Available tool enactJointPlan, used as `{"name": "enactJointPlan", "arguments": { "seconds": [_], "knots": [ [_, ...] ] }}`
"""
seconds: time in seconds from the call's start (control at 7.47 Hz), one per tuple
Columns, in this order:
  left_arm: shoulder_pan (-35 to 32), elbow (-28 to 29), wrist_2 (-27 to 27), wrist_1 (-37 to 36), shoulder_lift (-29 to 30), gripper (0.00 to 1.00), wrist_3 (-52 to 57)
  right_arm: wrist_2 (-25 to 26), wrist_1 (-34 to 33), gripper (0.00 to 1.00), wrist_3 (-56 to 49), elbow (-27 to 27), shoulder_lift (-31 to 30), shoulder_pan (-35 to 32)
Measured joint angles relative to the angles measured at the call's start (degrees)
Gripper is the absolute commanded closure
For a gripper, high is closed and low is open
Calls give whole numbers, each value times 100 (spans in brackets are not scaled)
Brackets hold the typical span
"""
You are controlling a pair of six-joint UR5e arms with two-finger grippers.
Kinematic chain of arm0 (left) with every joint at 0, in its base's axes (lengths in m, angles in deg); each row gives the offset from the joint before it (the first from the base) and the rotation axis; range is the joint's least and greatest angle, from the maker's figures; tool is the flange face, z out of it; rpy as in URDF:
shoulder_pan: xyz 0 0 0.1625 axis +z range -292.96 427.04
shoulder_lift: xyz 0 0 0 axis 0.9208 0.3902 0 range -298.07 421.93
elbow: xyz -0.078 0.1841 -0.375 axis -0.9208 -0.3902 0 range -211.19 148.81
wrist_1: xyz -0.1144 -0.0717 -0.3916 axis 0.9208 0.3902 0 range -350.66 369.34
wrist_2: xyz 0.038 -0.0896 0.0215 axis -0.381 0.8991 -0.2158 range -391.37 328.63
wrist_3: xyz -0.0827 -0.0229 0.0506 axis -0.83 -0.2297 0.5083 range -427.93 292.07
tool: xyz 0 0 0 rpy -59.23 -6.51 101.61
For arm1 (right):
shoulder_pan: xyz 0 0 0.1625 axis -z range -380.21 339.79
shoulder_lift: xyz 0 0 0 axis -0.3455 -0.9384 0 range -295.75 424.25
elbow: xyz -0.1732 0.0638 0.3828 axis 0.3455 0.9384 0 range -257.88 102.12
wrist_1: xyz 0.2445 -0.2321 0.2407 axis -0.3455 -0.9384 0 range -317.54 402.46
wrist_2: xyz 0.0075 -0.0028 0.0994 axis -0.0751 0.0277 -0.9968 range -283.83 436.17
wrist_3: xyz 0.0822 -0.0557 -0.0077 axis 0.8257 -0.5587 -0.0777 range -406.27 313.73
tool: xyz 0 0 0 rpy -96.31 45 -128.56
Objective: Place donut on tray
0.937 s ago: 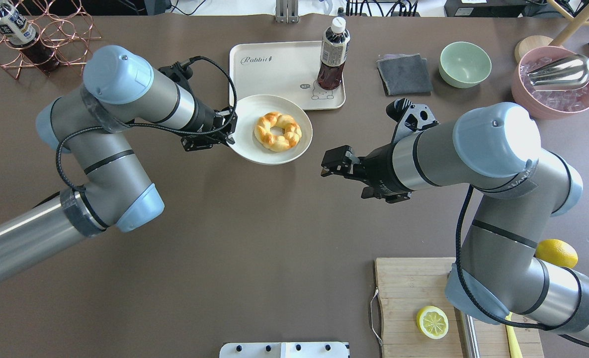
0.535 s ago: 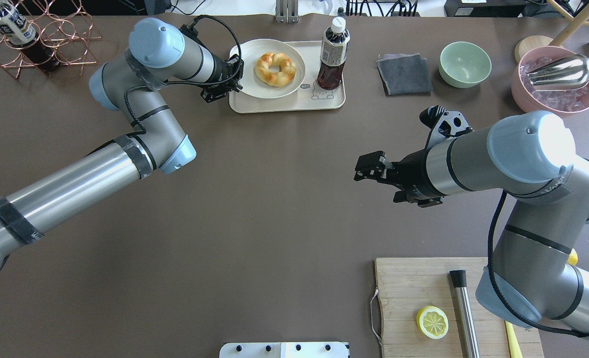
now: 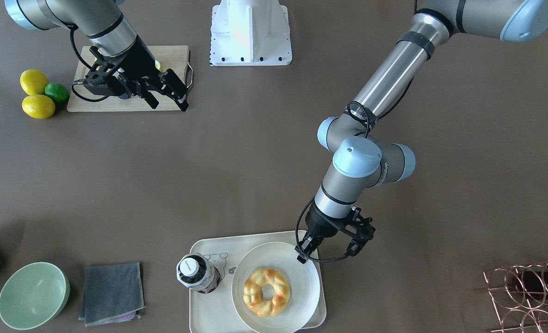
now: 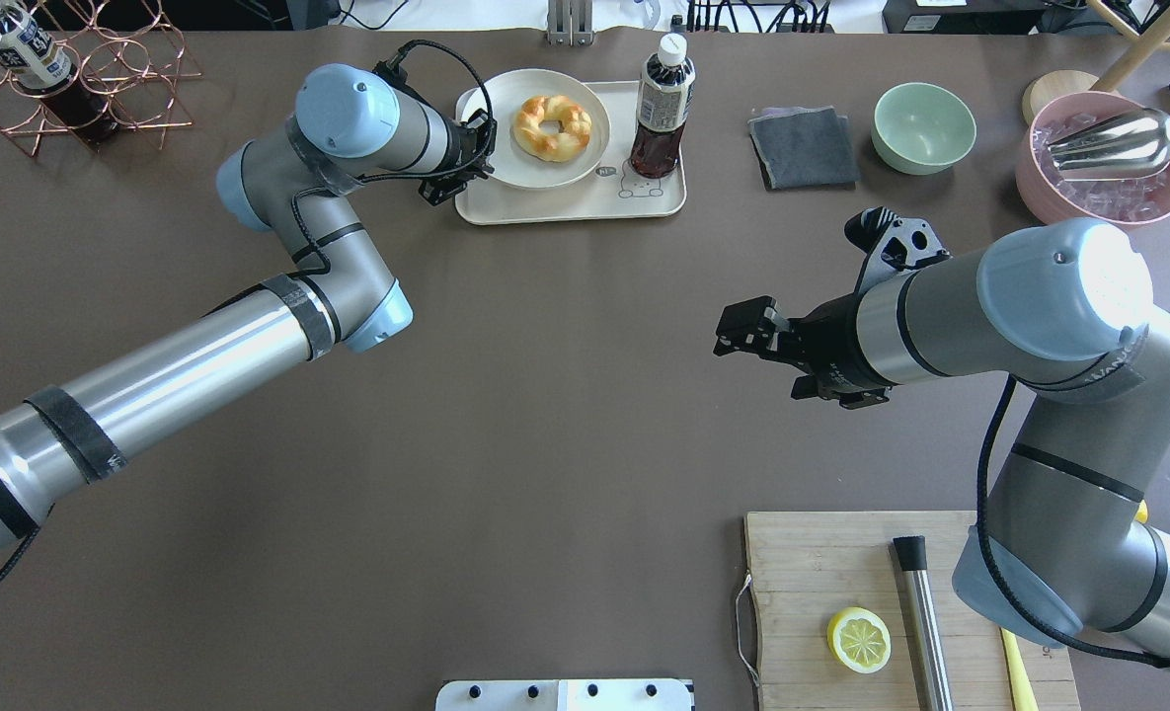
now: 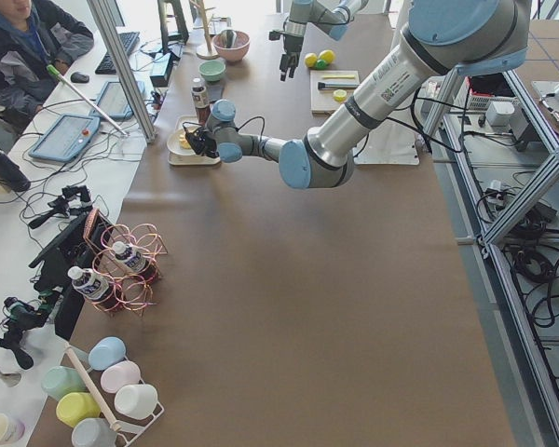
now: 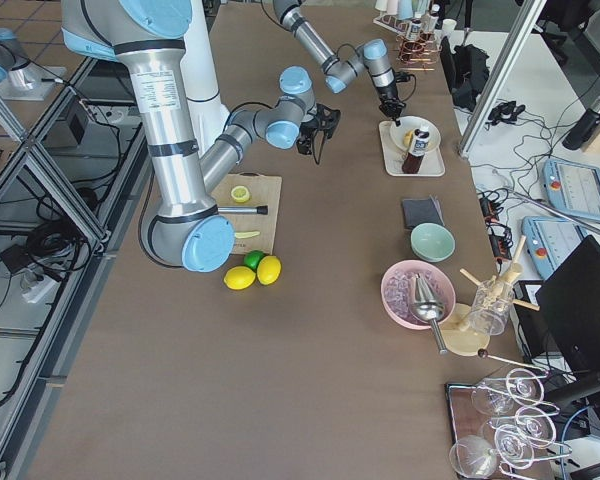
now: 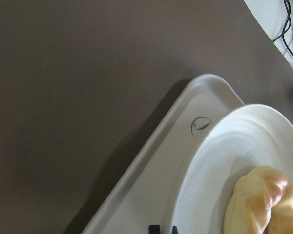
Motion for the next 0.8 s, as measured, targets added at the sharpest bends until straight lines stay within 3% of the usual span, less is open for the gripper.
{"name": "enactJointPlan", "arguments": {
  "seconds": [0.13,0.54,0.67,0.8],
  "knots": [
    [3,71,-22,38,32,26,-4,8,0,0,1,-4,-7,-4],
    [33,-32,-6,23,10,24,11,-29,0,0,-6,-51,-12,-88],
    [6,-538,131,-231,-182,24,39,-54,-5,0,-17,-64,-14,-135],
    [-105,-1398,420,-843,-523,25,126,-120,-15,0,-89,-64,-32,-215]
  ]
}}
